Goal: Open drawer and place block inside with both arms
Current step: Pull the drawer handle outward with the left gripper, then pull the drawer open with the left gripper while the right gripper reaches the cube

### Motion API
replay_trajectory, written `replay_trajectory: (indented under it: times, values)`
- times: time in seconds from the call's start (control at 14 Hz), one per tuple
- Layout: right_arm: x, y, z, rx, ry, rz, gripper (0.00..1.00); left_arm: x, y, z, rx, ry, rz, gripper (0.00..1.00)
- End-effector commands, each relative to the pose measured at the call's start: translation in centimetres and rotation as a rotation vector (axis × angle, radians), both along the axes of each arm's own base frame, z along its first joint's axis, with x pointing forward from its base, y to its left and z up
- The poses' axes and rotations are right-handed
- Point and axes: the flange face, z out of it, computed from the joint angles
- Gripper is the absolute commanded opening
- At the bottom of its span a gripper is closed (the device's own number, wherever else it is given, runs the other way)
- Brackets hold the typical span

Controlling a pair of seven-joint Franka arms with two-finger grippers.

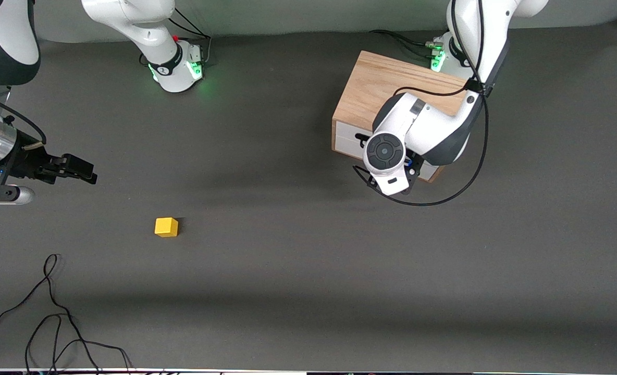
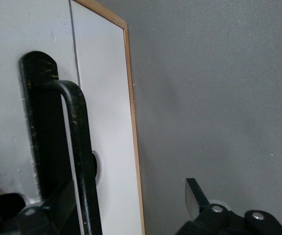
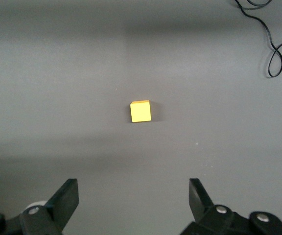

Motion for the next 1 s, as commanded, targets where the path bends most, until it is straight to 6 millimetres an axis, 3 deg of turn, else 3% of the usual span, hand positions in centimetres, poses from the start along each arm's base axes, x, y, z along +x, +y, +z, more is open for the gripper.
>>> replay_trajectory:
  times: [0.0,0.21,0.57,0.71,0.93]
  values:
    - [0.3,0.3,-2.0,-0.018,-0.011,-0.011,1.0,0.3,-0.2,0.0,0.018,-0.032,-0.002,1.0]
    - [0.9,0.3,-4.8,-0.017,-0.017,-0.011,1.0,0.9,0.0,-0.1,0.011,-0.057,-0.012,1.0]
    - [3.2,0.5,-11.5,-0.015,0.001,-0.009,1.0,2.5,-1.0,-0.6,-0.018,-0.096,-0.013,1.0]
    - [3.9,1.7,-13.6,-0.017,0.007,0.012,1.0,3.4,-1.5,-0.9,-0.024,-0.105,-0.013,1.0]
    - [3.6,1.8,-17.7,-0.02,0.008,0.014,1.0,4.8,-2.4,-0.9,-0.037,-0.126,-0.015,1.0]
